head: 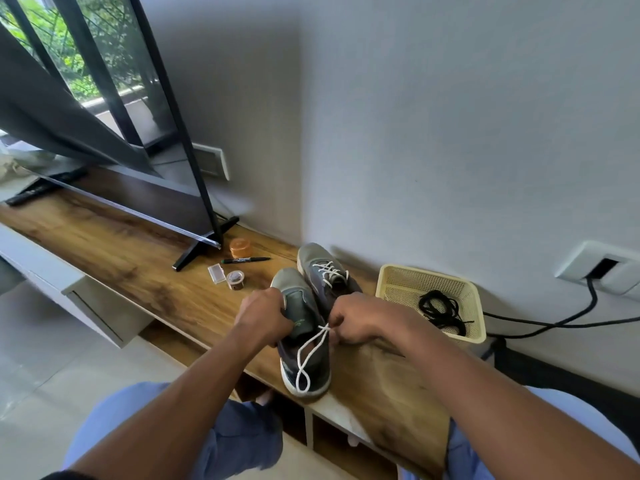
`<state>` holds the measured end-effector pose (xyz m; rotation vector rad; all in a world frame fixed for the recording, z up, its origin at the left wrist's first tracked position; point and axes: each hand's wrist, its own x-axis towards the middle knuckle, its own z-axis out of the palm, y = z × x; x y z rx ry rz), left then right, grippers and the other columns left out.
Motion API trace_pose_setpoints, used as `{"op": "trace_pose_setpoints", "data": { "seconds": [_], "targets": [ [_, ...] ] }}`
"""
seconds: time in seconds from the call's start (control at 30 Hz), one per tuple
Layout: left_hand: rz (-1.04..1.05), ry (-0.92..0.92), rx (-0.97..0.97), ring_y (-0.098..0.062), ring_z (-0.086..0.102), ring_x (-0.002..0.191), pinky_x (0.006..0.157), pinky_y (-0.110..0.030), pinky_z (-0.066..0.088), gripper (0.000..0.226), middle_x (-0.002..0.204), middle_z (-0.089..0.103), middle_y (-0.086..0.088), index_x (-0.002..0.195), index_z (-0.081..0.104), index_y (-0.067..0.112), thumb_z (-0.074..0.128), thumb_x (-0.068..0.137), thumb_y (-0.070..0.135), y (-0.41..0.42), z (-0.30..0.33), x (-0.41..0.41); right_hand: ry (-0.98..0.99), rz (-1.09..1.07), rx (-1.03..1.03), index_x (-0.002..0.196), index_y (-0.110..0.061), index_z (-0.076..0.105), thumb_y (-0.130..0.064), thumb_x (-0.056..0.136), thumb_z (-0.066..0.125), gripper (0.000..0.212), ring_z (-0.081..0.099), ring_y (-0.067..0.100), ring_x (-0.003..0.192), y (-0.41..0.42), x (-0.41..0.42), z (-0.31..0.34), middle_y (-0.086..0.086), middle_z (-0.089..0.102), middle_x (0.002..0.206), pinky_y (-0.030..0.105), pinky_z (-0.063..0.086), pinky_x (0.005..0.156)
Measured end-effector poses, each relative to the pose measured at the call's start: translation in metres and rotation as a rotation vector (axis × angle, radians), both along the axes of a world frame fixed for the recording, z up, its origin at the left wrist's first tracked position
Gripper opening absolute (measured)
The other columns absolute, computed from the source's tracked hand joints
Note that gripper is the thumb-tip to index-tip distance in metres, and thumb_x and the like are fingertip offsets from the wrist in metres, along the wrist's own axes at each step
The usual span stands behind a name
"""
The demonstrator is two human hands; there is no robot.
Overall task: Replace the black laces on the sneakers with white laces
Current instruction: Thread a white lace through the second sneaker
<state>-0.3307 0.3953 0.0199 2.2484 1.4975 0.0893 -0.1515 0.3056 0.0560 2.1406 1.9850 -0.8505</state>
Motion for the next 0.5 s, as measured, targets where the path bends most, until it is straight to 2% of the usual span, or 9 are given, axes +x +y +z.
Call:
{"op": "trace_pose_setpoints", "data": {
  "seconds": [0.07, 0.13, 0.17, 0.27, 0.37, 0.43, 0.5],
  "targets": [
    [-0.005, -0.011, -0.042, -0.019, 0.072, 0.054, 0.05, -0.033, 0.062, 0.009, 0.075, 0.072, -0.007, 0.084, 0.065, 0.012, 0.073, 0.079, 0.011, -0.01, 0.001, 0.0, 0.003, -0.032, 0.021, 0.09, -0.018, 0.077, -0.02, 0.095, 0.063, 0.015, 0.066, 0.027, 0.087, -0.004, 0.006, 0.003, 0.002, 0.067, 0.084, 0.031, 0.047, 0.069],
    [-0.02, -0.012, -0.069, -0.02, 0.074, 0.057, 0.055, -0.036, 0.064, 0.009, 0.076, 0.073, -0.007, 0.085, 0.067, 0.012, 0.074, 0.079, 0.011, -0.02, 0.001, -0.001, 0.052, -0.071, 0.045, 0.076, -0.012, 0.071, -0.014, 0.096, 0.059, 0.023, 0.072, 0.032, 0.081, -0.009, 0.011, 0.006, 0.011, 0.073, 0.082, 0.04, 0.058, 0.068],
    [-0.024, -0.024, -0.094, -0.019, 0.074, 0.055, 0.054, -0.035, 0.064, 0.009, 0.075, 0.074, -0.007, 0.084, 0.068, 0.012, 0.076, 0.079, 0.011, -0.025, 0.0, -0.001, 0.081, -0.09, 0.069, 0.078, -0.009, 0.072, -0.014, 0.096, 0.06, 0.023, 0.072, 0.032, 0.08, -0.012, 0.013, 0.007, 0.013, 0.074, 0.082, 0.04, 0.059, 0.069],
    [-0.03, -0.046, -0.147, -0.013, 0.071, 0.047, 0.05, -0.026, 0.061, 0.009, 0.069, 0.074, -0.003, 0.082, 0.069, 0.015, 0.078, 0.083, 0.018, -0.041, -0.008, 0.0, 0.109, -0.15, 0.236, 0.095, -0.017, 0.077, -0.015, 0.094, 0.064, 0.013, 0.065, 0.019, 0.078, -0.022, 0.01, 0.004, 0.005, 0.074, 0.085, 0.024, 0.045, 0.067],
    [0.013, -0.069, -0.113, -0.01, 0.071, 0.048, 0.056, -0.026, 0.062, 0.021, 0.072, 0.075, 0.0, 0.089, 0.067, 0.02, 0.075, 0.088, 0.04, -0.047, -0.01, 0.005, 0.171, -0.258, 0.365, 0.096, -0.028, 0.071, -0.026, 0.095, 0.067, 0.005, 0.068, 0.016, 0.087, -0.028, 0.005, -0.006, -0.003, 0.074, 0.09, 0.03, 0.053, 0.075],
    [0.032, -0.061, -0.033, -0.015, 0.075, 0.063, 0.069, -0.032, 0.064, 0.03, 0.084, 0.076, 0.0, 0.1, 0.067, 0.021, 0.07, 0.089, 0.049, -0.044, -0.01, 0.008, 0.129, -0.244, 0.433, 0.094, -0.032, 0.072, -0.035, 0.095, 0.069, 0.005, 0.067, 0.015, 0.091, -0.024, 0.001, -0.011, -0.012, 0.071, 0.087, 0.029, 0.048, 0.074],
    [0.043, -0.035, 0.03, -0.021, 0.073, 0.08, 0.079, -0.036, 0.061, 0.038, 0.094, 0.075, -0.003, 0.111, 0.067, 0.02, 0.066, 0.088, 0.05, -0.039, -0.011, 0.009, 0.121, -0.229, 0.476, 0.094, -0.032, 0.077, -0.035, 0.094, 0.07, 0.008, 0.066, 0.015, 0.093, -0.016, -0.006, -0.015, -0.013, 0.069, 0.084, 0.027, 0.044, 0.077]
  ]
}}
